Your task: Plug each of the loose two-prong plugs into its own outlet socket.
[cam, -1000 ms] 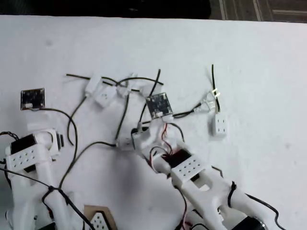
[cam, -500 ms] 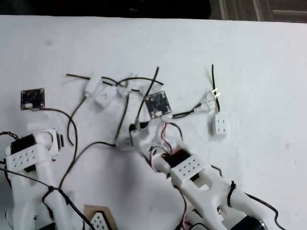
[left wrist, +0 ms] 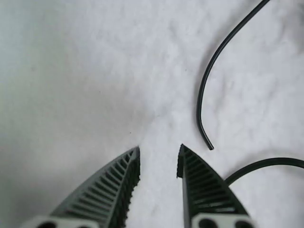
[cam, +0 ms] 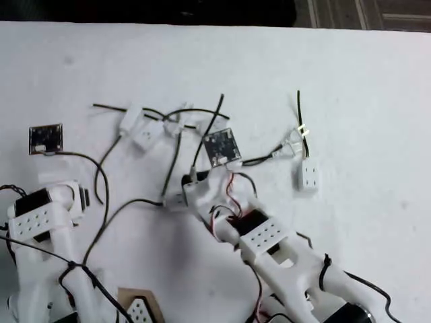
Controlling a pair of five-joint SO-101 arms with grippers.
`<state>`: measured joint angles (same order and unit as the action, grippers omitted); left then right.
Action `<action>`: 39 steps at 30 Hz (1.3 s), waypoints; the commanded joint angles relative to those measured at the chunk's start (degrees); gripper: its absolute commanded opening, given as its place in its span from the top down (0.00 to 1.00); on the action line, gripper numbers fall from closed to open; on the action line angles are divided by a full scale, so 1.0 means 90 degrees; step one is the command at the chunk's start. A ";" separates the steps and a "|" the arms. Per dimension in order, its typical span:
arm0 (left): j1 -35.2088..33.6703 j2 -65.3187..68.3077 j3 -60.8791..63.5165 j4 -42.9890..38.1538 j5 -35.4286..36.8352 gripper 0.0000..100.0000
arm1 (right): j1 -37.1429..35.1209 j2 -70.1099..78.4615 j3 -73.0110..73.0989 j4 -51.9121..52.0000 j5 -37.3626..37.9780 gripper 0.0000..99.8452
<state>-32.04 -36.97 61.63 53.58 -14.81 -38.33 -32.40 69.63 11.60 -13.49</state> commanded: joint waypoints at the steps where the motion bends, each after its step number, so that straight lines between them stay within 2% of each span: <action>1: 0.0024 -0.0151 -0.0029 -0.0098 -0.0068 0.85 | 0.0132 -0.0083 -0.0029 -0.0073 0.0049 0.98; 27: 0.0024 -0.0151 -0.0029 -0.0098 -0.0068 0.85 | 0.0142 -0.0005 0.0088 -0.0112 0.0049 0.98; 34: 0.0024 -0.0151 -0.0029 -0.0098 -0.0068 0.85 | 0.0317 0.0718 -0.0205 -0.0230 0.0068 0.98; 39: 0.0024 -0.0151 -0.0029 -0.0098 -0.0068 0.85 | 0.0308 0.0620 -0.0205 -0.0249 0.0068 0.98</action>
<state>-32.04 -36.97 61.63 53.58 -14.81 -36.66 -26.24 69.10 9.93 -13.49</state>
